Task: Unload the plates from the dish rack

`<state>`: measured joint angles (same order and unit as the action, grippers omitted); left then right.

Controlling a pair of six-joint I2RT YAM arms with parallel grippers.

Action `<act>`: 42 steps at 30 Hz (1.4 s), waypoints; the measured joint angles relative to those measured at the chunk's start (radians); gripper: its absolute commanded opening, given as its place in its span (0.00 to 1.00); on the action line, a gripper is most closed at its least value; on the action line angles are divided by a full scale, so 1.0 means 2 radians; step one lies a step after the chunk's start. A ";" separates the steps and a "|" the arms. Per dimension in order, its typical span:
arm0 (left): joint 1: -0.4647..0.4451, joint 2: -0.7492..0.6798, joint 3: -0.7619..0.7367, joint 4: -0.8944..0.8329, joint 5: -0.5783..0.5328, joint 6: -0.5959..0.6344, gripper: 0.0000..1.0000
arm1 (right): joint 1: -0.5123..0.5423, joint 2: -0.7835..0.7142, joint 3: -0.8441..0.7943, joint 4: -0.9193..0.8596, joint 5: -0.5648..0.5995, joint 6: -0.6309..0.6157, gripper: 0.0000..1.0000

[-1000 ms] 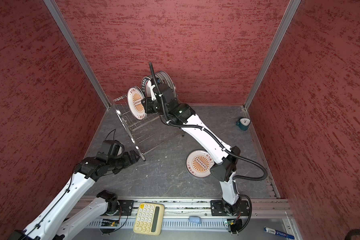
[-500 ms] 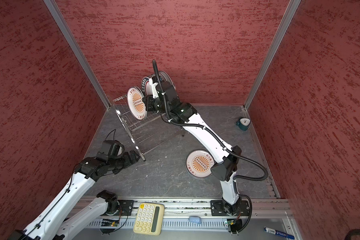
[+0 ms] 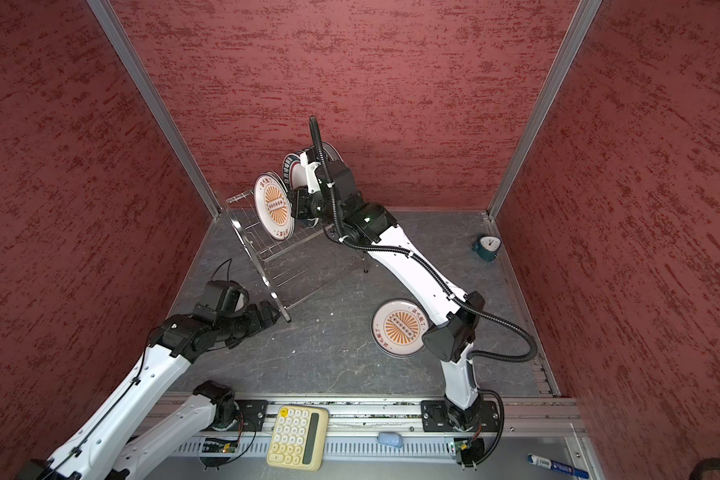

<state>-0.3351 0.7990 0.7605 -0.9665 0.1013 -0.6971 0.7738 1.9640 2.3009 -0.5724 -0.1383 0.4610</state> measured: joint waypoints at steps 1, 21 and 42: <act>0.000 0.000 -0.001 0.001 0.001 0.000 1.00 | 0.000 0.002 0.005 -0.004 0.000 0.000 0.11; 0.000 0.000 -0.004 0.001 0.002 0.007 0.99 | 0.000 0.056 0.105 -0.061 0.009 -0.002 0.15; 0.000 0.000 -0.004 0.002 0.002 0.009 1.00 | 0.001 0.066 0.126 -0.077 0.050 -0.014 0.12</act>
<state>-0.3344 0.7994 0.7532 -0.9619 0.1062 -0.6788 0.7757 2.0956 2.5519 -0.7258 -0.0391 0.4320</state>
